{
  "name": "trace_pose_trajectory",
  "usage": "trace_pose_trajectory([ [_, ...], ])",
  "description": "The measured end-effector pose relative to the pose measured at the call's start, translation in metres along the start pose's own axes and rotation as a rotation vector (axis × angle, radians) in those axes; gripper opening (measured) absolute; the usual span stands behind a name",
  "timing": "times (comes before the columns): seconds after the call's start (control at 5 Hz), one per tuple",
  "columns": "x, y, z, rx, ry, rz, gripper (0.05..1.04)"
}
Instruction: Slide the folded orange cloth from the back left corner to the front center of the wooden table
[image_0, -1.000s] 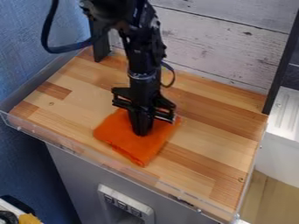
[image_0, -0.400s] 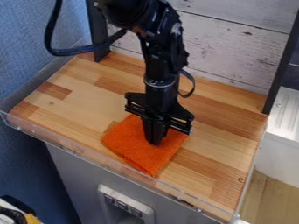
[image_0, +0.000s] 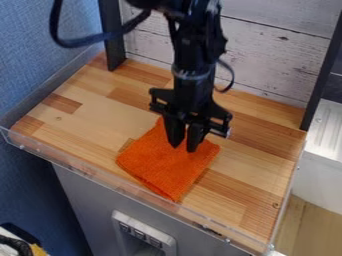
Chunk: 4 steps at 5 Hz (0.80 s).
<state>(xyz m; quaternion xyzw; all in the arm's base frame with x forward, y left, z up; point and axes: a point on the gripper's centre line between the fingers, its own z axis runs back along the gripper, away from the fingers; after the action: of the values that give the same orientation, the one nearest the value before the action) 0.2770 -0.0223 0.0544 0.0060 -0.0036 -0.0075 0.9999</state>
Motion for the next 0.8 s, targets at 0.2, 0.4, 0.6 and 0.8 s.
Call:
trace_pose_trajectory([
  [0.2,0.022,0.019,0.021,-0.011,-0.034,0.004,0.788],
  [0.4,0.045,0.036,0.037,-0.018,-0.036,-0.004,0.996],
  [0.6,0.065,0.052,0.05,-0.023,-0.025,-0.001,1.001],
  [0.8,0.078,0.064,0.062,-0.026,-0.009,0.001,1.0],
])
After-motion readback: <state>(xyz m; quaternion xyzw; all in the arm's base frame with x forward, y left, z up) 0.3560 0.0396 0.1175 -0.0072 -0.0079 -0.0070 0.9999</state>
